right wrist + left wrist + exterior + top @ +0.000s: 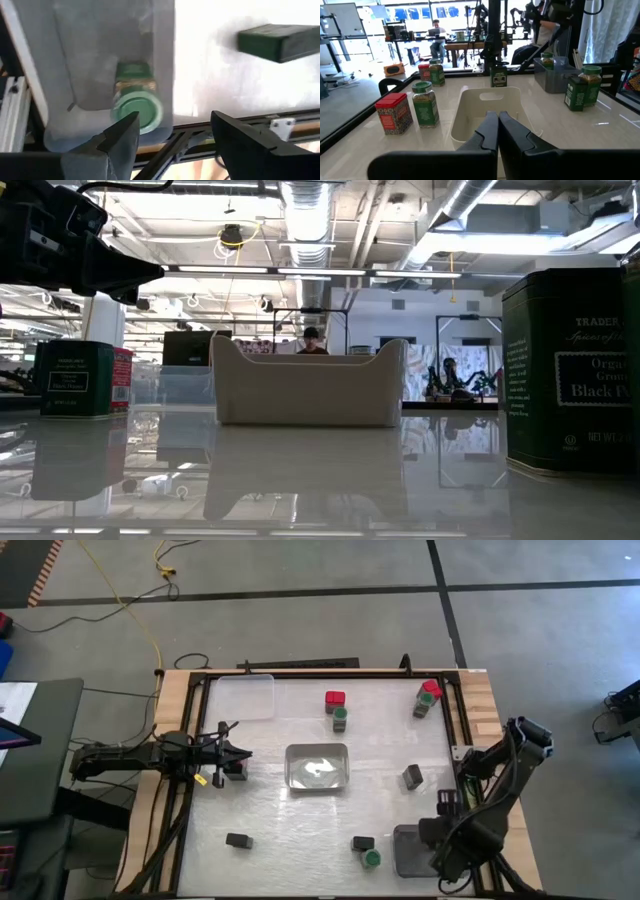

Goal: Sort spices by type
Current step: Put the top left black seasoning can into the transparent bin

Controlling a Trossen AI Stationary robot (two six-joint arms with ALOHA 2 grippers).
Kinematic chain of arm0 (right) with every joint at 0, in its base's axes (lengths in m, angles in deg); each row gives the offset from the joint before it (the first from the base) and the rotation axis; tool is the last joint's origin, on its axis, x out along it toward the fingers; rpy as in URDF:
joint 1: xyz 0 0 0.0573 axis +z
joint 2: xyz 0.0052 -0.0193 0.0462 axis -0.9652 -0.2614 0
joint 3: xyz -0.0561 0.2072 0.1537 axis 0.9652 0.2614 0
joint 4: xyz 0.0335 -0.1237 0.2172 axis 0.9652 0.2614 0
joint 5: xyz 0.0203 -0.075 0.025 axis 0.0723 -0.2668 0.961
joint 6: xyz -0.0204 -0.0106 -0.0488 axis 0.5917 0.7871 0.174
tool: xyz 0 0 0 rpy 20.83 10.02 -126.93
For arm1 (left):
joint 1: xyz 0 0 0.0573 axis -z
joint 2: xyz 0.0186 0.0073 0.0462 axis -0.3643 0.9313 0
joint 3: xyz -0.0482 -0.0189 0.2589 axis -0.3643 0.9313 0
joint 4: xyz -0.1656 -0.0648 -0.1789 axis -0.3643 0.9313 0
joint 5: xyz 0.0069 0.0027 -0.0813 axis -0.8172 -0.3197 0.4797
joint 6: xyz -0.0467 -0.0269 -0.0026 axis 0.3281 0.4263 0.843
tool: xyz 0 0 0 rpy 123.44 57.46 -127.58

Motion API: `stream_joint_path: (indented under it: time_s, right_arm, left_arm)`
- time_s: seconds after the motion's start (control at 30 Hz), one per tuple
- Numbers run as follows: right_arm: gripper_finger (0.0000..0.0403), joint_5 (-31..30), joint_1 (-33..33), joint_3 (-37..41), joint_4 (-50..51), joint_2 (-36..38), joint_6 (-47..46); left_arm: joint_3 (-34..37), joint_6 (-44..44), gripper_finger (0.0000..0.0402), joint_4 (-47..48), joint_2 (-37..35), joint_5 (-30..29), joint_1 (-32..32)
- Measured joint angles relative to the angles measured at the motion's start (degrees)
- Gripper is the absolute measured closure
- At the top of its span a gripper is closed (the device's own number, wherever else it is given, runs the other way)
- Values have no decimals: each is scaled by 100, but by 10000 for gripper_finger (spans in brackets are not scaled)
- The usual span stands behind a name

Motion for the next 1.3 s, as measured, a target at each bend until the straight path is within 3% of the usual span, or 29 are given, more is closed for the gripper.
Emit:
stream_joint_path:
  time_s: [0.37,0.63,0.9,1.03,1.17,1.3]
  right_arm:
    - [126,-358,-89,-119,33,2,-88]
    - [127,-735,-393,-119,-49,2,-1199]
    - [127,-1798,-956,-117,21,73,-2663]
    - [127,-2651,-1477,-118,-146,160,-3202]
    - [127,-3531,-2115,-117,-656,177,-3308]
    - [127,-3727,-2754,-119,-904,177,-2908]
  left_arm:
    - [0,0,401,1,0,-1,-1]
    - [0,0,401,1,1,-1,0]
    - [0,0,401,-1,1,0,-1]
    - [0,0,401,1,2,-1,-1]
    - [0,0,401,1,0,0,1]
    - [0,0,401,-1,0,1,-1]
